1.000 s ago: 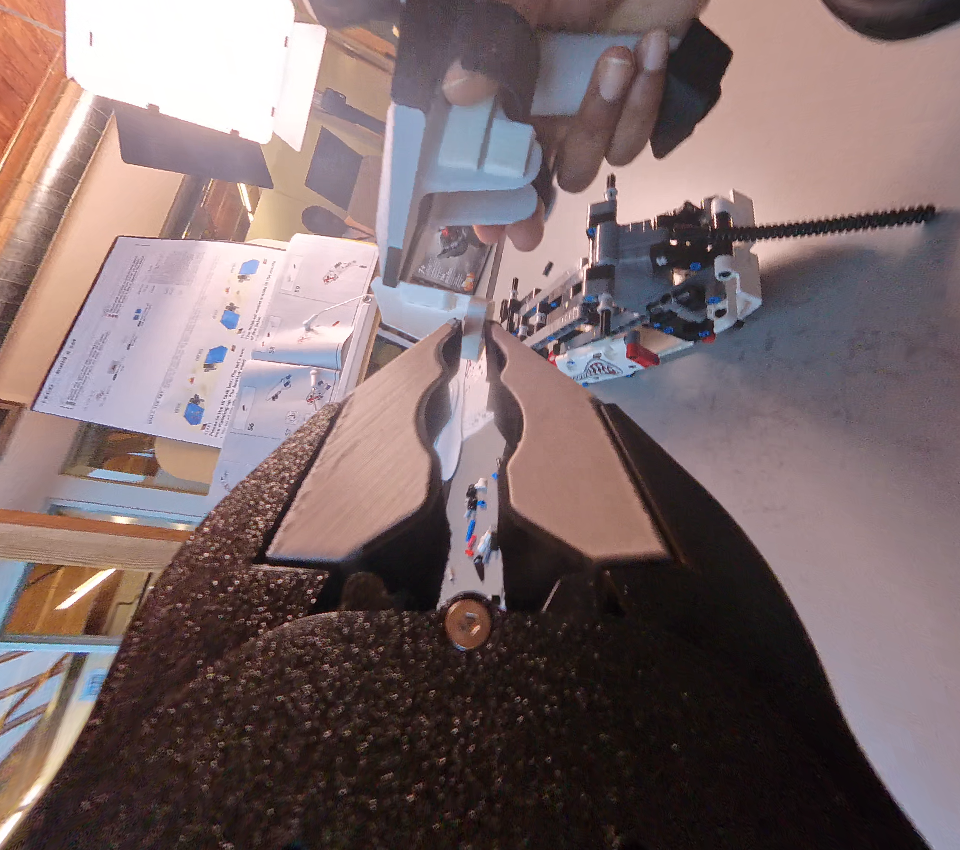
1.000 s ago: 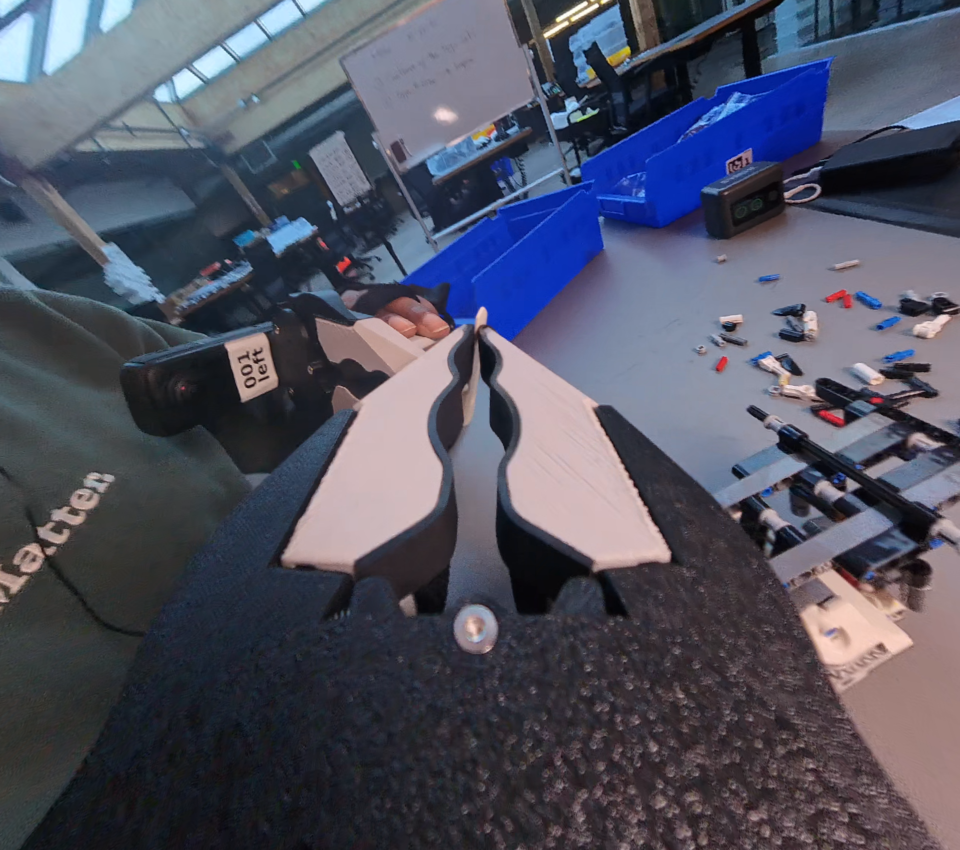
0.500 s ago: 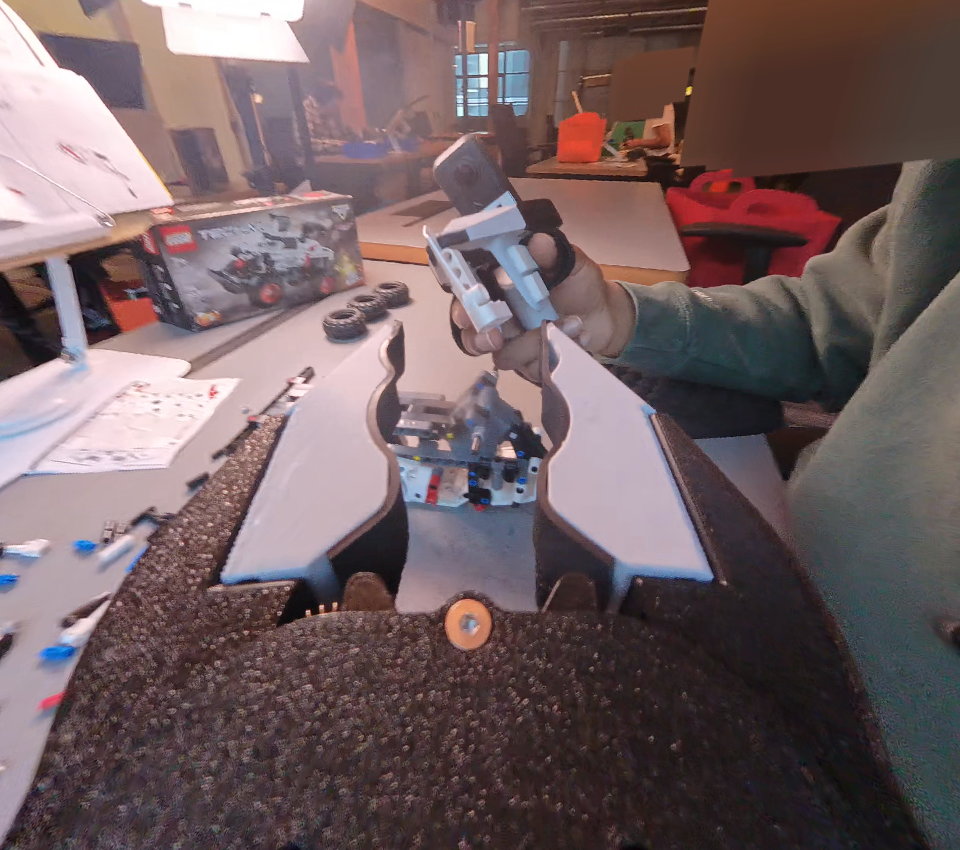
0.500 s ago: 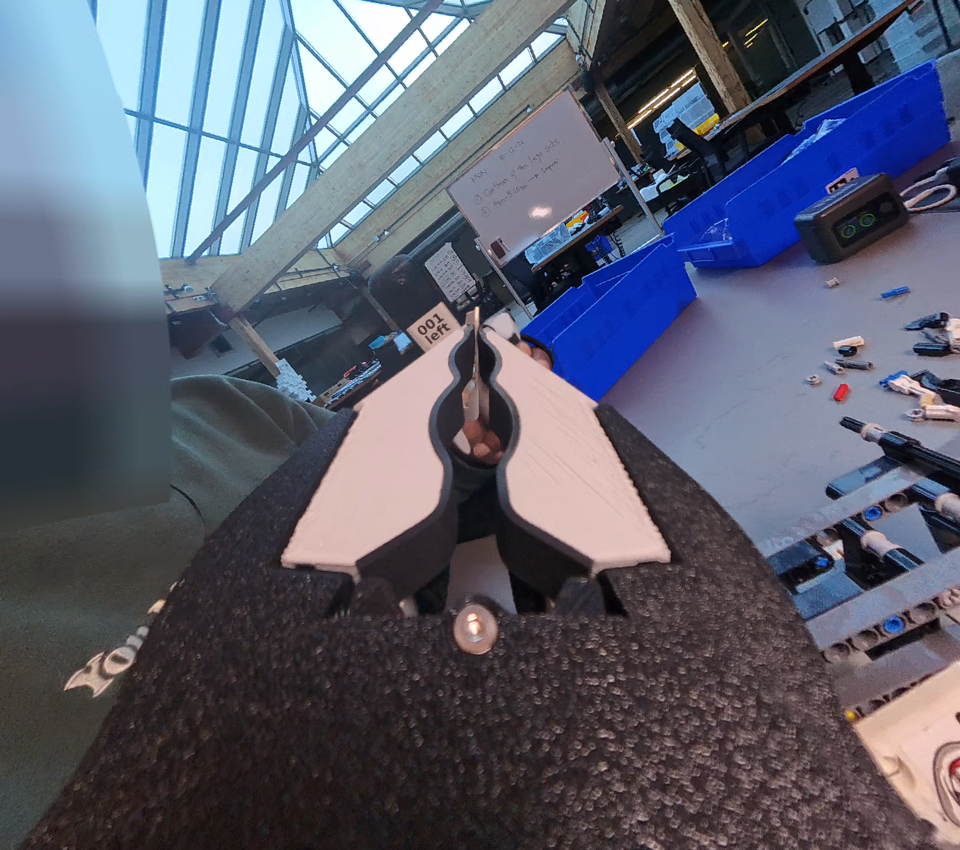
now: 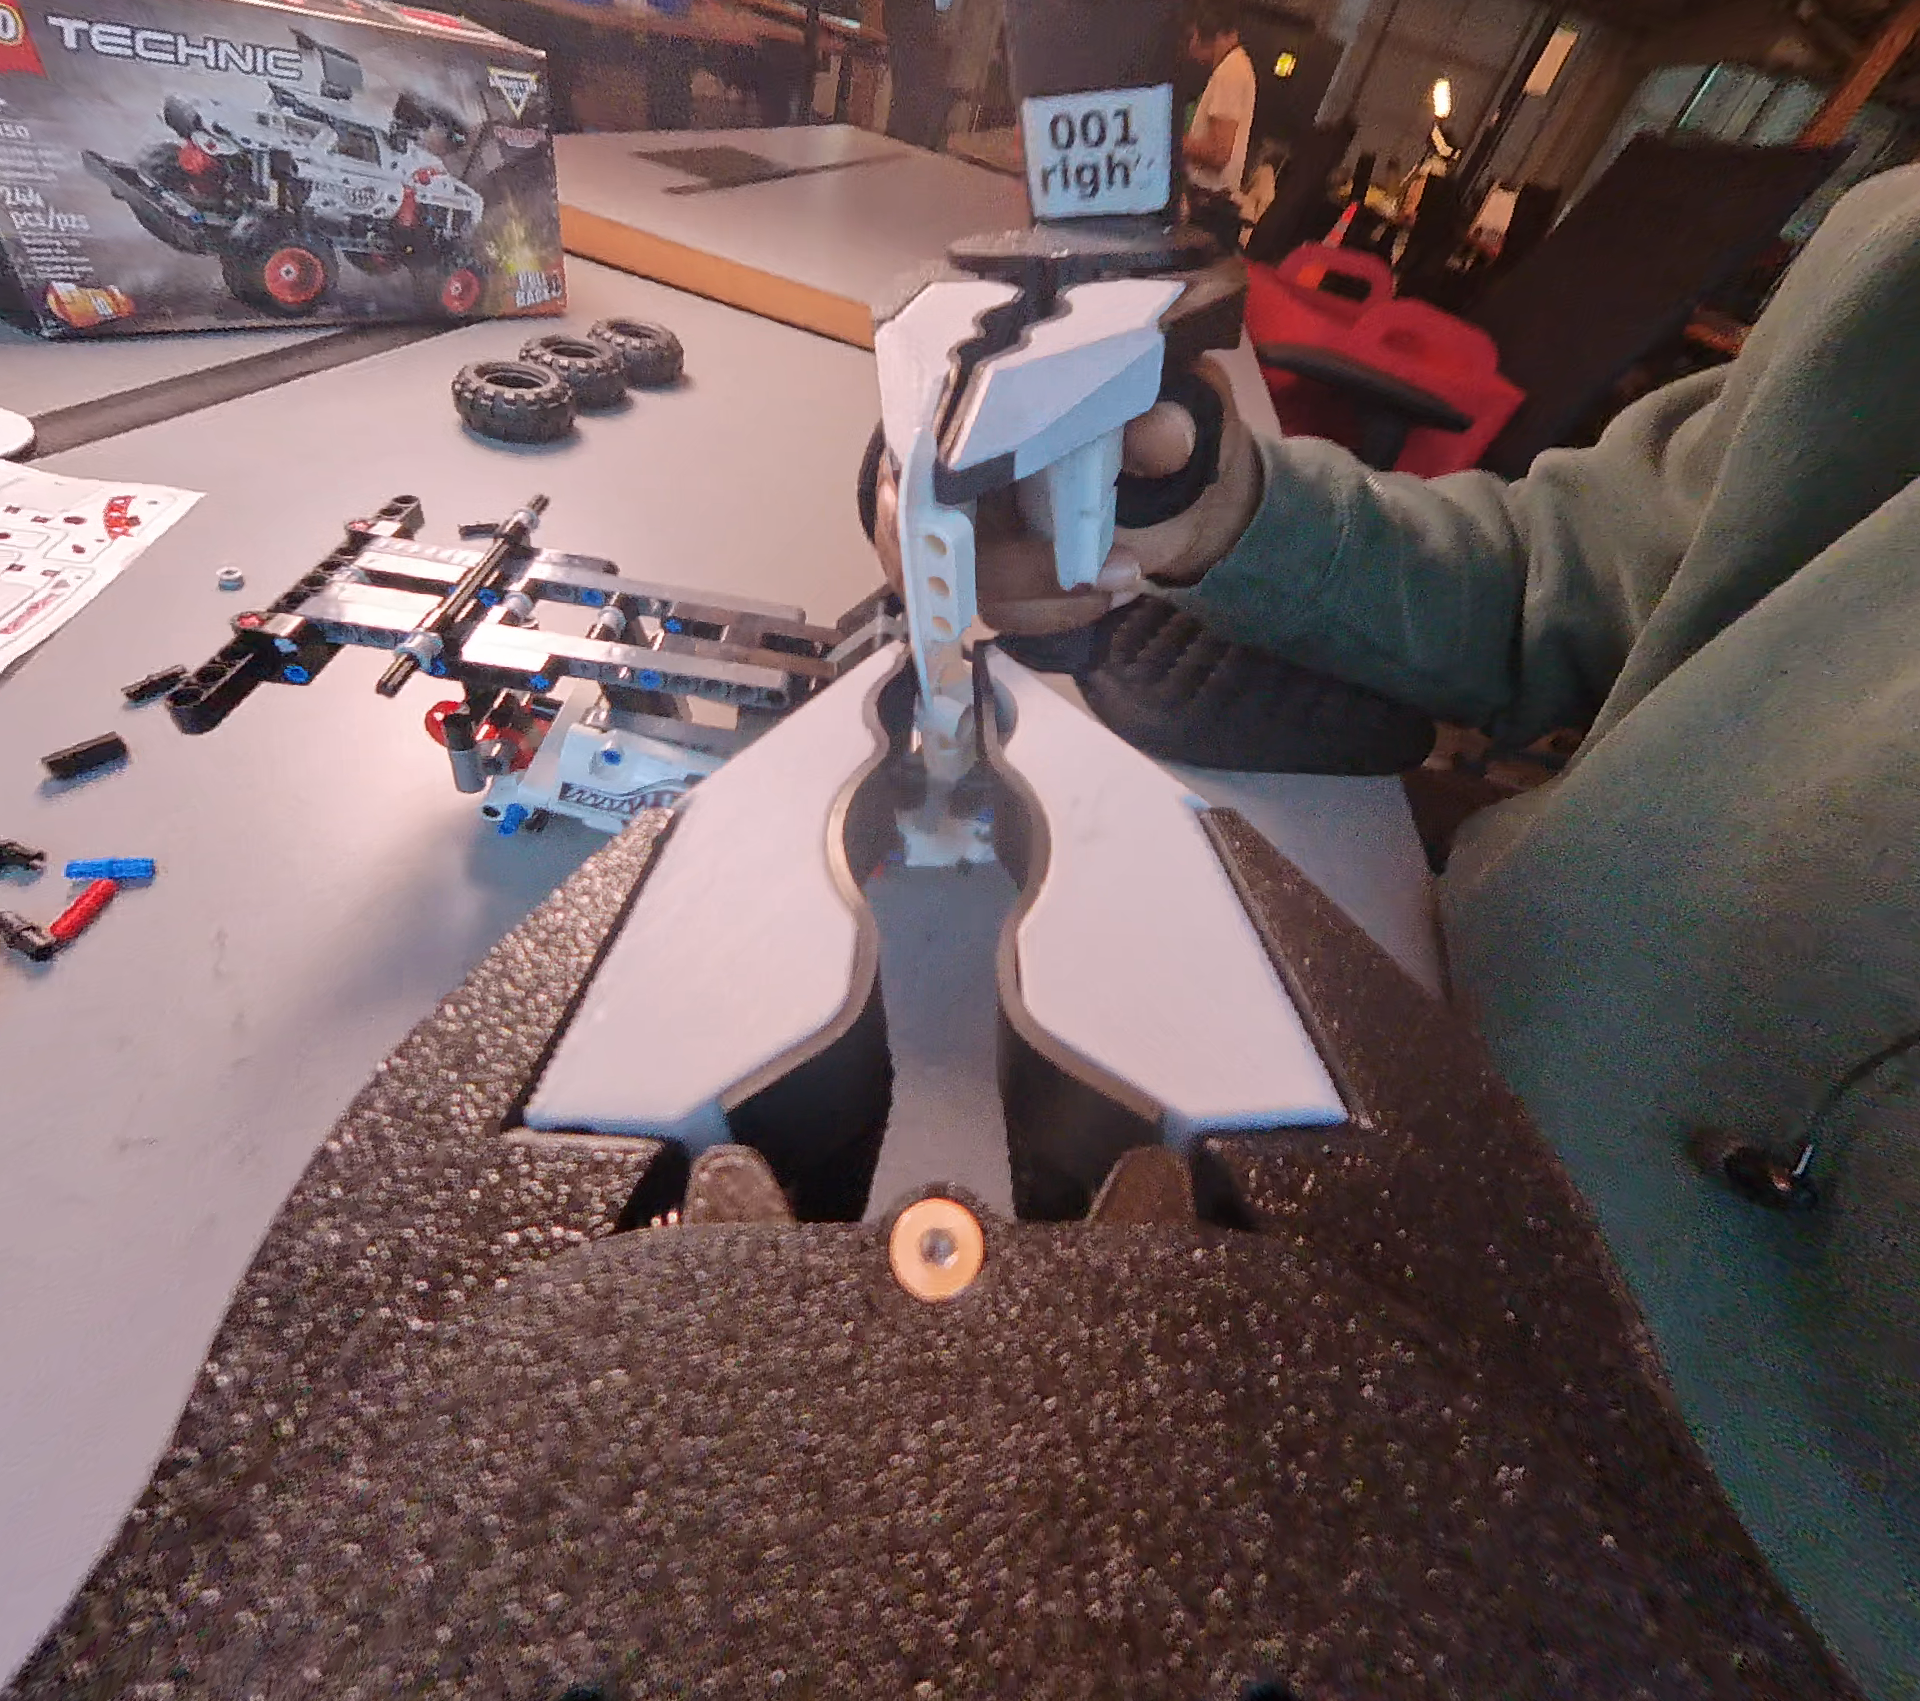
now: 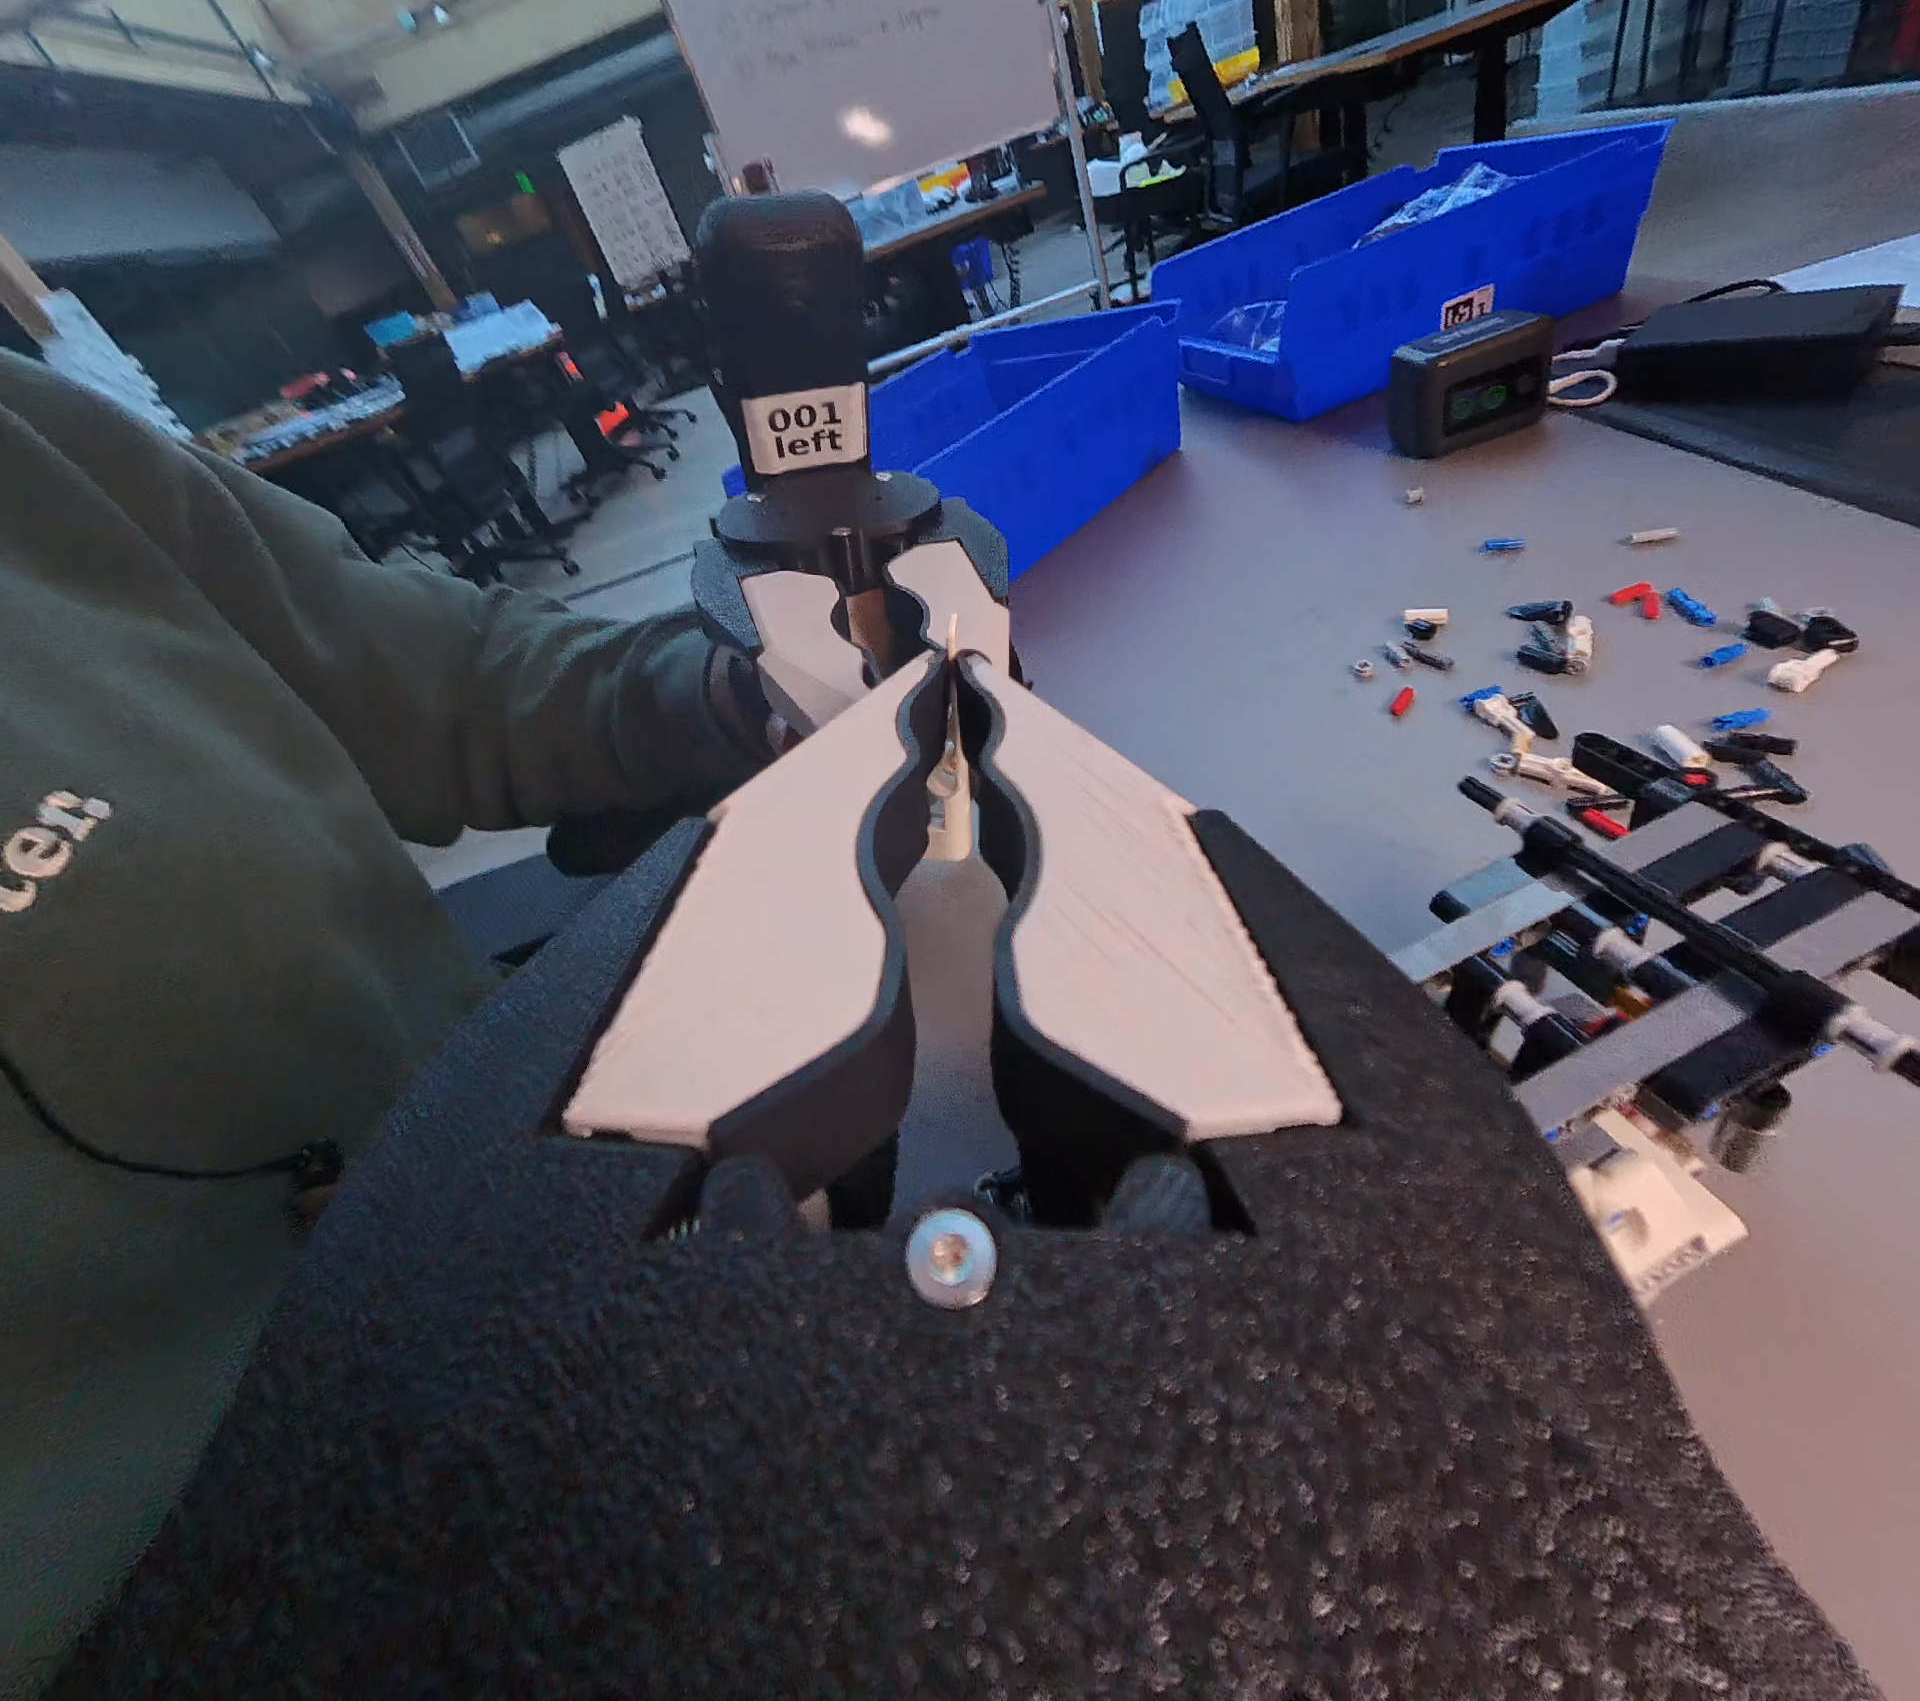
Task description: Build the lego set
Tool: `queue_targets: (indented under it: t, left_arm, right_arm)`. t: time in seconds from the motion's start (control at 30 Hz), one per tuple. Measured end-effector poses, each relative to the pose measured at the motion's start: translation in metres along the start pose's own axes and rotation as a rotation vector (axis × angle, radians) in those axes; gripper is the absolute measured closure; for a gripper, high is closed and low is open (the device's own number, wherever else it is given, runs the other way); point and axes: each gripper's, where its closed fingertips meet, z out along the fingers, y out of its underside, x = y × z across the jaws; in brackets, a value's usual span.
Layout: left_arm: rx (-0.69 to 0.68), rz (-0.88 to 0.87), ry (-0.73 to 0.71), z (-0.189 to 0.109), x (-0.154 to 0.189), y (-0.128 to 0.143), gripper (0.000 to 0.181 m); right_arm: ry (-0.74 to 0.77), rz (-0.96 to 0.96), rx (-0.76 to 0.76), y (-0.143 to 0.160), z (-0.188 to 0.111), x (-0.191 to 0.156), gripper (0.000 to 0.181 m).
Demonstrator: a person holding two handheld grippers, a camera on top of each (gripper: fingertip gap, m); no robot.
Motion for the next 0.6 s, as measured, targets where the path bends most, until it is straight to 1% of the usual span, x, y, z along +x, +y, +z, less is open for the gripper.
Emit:
queue_targets:
  t: [0.13, 0.17, 0.23, 0.3, 0.33, 0.37, 0.4, 0.43, 0.47, 0.53, 0.57, 0.6]
  left_arm:
    - [-0.041, 0.061, -0.051, -0.004, -0.014, 0.008, 0.172]
    - [-0.071, 0.072, -0.092, -0.007, -0.024, 0.013, 0.172]
    - [-0.185, 0.091, -0.190, -0.014, -0.049, 0.032, 0.172]
    - [-0.295, 0.092, -0.269, -0.024, -0.071, 0.051, 0.172]
    - [-0.332, 0.093, -0.291, -0.028, -0.079, 0.059, 0.172]
    - [-0.367, 0.083, -0.297, -0.030, -0.083, 0.067, 0.172]
    - [-0.389, 0.078, -0.308, -0.032, -0.088, 0.072, 0.172]
    - [-0.406, 0.078, -0.318, -0.034, -0.092, 0.077, 0.172]
    - [-0.427, 0.072, -0.317, -0.035, -0.094, 0.082, 0.172]
    - [-0.448, 0.064, -0.312, -0.034, -0.094, 0.086, 0.171]
    - [-0.452, 0.069, -0.309, -0.034, -0.094, 0.086, 0.171]
    - [-0.458, 0.073, -0.305, -0.034, -0.093, 0.087, 0.171]
  right_arm:
    - [0.096, -0.118, -0.066, 0.005, 0.002, 0.005, 0.180]
    - [0.130, -0.154, -0.070, 0.003, -0.001, 0.009, 0.174]
    - [0.229, -0.220, -0.081, -0.006, -0.013, 0.021, 0.157]
    - [0.402, -0.308, -0.147, -0.010, -0.034, 0.048, 0.146]
    - [0.475, -0.335, -0.225, -0.004, -0.046, 0.061, 0.137]
    - [0.512, -0.316, -0.312, 0.007, -0.055, 0.069, 0.123]
    - [0.504, -0.259, -0.386, 0.020, -0.059, 0.070, 0.109]
    - [0.471, -0.198, -0.443, 0.033, -0.058, 0.066, 0.099]
    - [0.453, -0.166, -0.485, 0.044, -0.055, 0.062, 0.093]
    - [0.467, -0.163, -0.592, 0.064, -0.049, 0.059, 0.081]
    - [0.484, -0.169, -0.644, 0.073, -0.047, 0.059, 0.079]
    - [0.509, -0.168, -0.676, 0.079, -0.045, 0.062, 0.082]
